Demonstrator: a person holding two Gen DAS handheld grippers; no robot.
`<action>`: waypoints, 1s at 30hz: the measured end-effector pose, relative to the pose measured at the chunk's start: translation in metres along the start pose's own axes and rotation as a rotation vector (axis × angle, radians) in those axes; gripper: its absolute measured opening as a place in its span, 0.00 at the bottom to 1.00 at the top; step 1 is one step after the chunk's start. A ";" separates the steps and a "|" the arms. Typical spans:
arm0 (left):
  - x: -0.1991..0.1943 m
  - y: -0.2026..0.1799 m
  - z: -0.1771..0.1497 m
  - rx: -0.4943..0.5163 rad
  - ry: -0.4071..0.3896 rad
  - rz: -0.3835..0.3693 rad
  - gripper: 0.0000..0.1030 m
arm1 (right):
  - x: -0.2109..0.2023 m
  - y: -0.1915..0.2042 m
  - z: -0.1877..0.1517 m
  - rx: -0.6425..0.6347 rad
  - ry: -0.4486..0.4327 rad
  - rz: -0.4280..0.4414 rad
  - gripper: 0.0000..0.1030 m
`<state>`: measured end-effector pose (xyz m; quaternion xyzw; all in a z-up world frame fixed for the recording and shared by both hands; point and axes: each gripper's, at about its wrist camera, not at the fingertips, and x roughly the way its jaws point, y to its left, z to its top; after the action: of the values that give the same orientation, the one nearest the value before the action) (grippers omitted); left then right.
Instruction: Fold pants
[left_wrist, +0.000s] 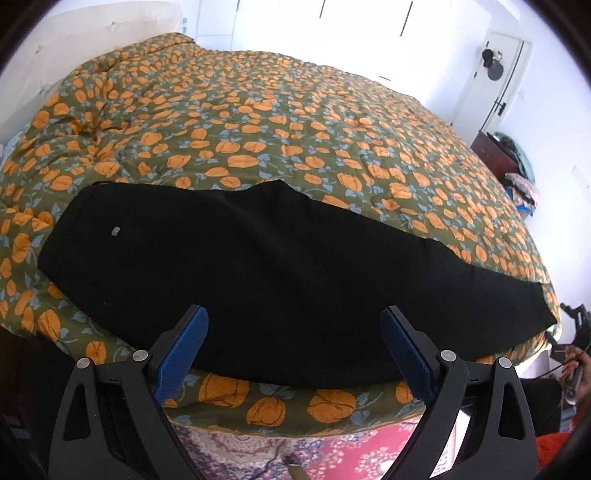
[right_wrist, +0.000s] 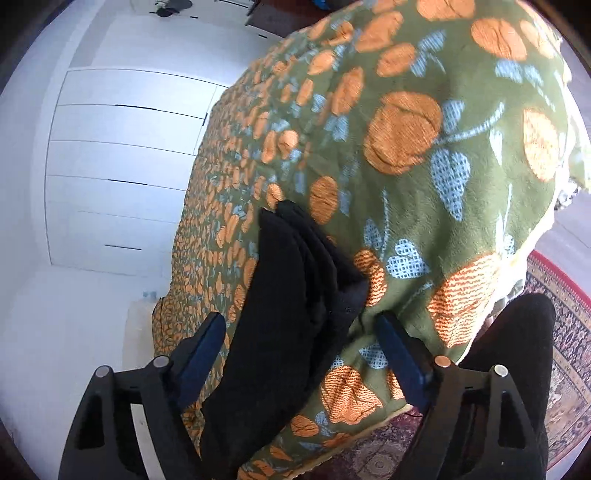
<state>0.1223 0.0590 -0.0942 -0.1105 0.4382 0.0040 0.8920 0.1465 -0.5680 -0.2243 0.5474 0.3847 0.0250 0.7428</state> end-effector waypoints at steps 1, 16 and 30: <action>0.001 0.000 0.000 -0.004 0.002 0.000 0.92 | -0.004 0.004 -0.001 -0.017 -0.009 0.000 0.82; 0.004 0.002 -0.003 -0.007 0.017 -0.001 0.92 | 0.015 0.000 -0.005 0.013 -0.048 0.140 0.52; 0.008 0.019 -0.003 -0.058 0.010 -0.018 0.92 | 0.022 0.063 -0.024 -0.130 -0.005 0.038 0.10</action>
<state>0.1232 0.0762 -0.1054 -0.1404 0.4412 0.0083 0.8863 0.1721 -0.5142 -0.1865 0.5053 0.3699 0.0625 0.7771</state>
